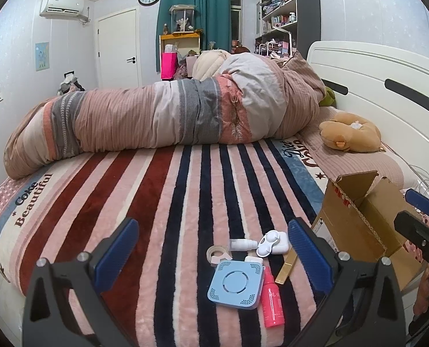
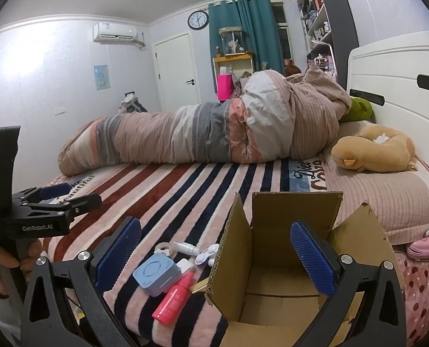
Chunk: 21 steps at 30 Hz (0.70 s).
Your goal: Organize rigid objects
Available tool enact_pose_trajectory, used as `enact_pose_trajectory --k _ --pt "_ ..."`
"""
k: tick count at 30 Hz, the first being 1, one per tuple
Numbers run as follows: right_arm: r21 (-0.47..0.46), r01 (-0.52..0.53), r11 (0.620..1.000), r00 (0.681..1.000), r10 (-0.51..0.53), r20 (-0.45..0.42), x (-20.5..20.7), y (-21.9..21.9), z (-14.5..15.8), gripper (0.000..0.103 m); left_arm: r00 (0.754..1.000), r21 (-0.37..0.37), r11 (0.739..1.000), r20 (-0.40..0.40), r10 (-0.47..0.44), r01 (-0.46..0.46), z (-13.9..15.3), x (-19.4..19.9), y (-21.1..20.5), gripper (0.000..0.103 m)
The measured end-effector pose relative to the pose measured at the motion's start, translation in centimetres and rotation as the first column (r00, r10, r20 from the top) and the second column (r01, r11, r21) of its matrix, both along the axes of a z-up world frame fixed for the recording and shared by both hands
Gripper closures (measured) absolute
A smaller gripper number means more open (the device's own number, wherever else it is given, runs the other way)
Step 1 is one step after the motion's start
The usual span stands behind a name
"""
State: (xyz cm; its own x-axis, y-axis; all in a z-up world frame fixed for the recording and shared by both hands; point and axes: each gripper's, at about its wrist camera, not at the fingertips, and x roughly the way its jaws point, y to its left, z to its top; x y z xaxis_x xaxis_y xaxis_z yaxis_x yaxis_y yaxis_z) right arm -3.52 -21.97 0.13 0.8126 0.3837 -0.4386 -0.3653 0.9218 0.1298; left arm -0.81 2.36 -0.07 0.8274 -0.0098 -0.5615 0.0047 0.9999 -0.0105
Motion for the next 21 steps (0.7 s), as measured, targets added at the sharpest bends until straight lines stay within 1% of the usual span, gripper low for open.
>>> enact_pose_trajectory --k 12,21 --pt "0.016 -0.008 1.000 1.000 0.008 -0.026 0.35 0.02 -0.27 0.000 1.000 0.005 1.000 0.000 0.008 -0.008 0.36 -0.09 -0.32 0.001" --pt "0.018 -0.008 1.000 1.000 0.009 -0.016 0.48 0.24 -0.22 0.000 1.000 0.004 1.000 -0.001 0.005 -0.005 0.40 -0.13 -0.25 0.001"
